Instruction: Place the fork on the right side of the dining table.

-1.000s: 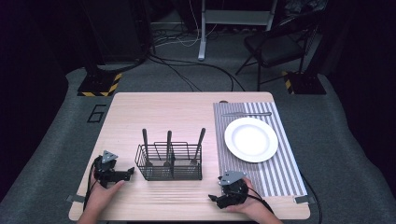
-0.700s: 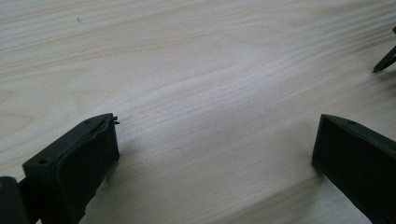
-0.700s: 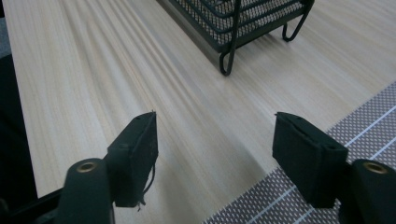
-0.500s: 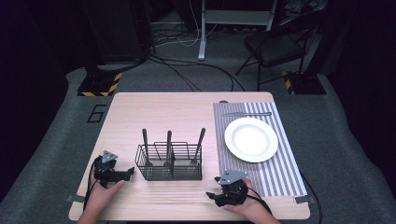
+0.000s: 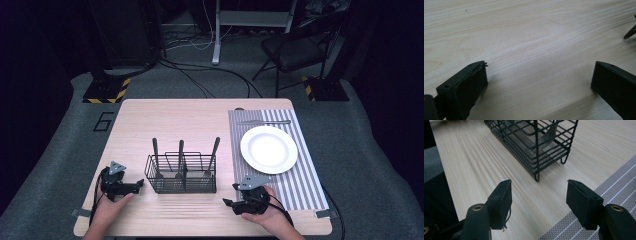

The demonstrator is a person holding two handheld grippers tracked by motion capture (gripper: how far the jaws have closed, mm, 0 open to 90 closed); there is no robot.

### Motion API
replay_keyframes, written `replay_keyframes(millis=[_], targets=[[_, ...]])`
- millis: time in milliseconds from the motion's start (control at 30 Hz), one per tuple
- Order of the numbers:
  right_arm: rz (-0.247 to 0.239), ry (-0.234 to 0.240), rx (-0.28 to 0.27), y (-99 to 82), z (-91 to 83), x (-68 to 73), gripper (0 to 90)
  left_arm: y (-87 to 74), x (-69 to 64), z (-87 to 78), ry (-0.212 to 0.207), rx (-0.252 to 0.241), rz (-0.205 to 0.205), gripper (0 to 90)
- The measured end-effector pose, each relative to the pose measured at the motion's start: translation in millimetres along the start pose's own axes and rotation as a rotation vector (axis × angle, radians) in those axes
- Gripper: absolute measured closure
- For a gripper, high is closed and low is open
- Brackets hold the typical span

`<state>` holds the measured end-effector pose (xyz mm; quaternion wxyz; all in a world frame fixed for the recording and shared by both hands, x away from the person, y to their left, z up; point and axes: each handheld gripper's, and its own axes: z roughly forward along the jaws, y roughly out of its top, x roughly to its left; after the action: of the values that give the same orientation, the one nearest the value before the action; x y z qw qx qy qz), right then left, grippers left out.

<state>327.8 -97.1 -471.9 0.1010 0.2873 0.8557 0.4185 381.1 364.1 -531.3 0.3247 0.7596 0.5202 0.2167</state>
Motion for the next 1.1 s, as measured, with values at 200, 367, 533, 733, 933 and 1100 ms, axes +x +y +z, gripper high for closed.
replay_keyframes(millis=[200, 367, 533, 733, 933, 1100], targets=[[0.035, -0.009, -0.025, 11.2, -3.0, -7.2, 37.4, 0.0, 0.0, -0.1, 0.002, 0.000, 0.000, 0.1], [0.056, -0.021, -0.034, 21.4, -5.1, -13.8, 38.4, 0.0, 0.1, 0.0, 0.002, 0.000, 0.001, 0.2], [0.095, -0.024, -0.049, 33.3, -9.1, -21.1, 39.4, 0.0, 0.0, 0.0, 0.000, 0.000, 0.000, 0.2], [0.149, -0.018, -0.082, 46.3, -15.4, -32.0, 41.0, 0.0, 0.0, -0.1, 0.002, 0.000, 0.001, 0.2], [0.165, -0.026, -0.102, 62.0, -21.4, -42.5, 42.3, 0.0, 0.0, 0.0, 0.000, 0.000, 0.000, 0.2], [0.151, -0.035, -0.111, 74.7, -23.5, -47.8, 44.0, 0.0, 0.1, -0.1, 0.001, 0.000, 0.001, 0.2]])
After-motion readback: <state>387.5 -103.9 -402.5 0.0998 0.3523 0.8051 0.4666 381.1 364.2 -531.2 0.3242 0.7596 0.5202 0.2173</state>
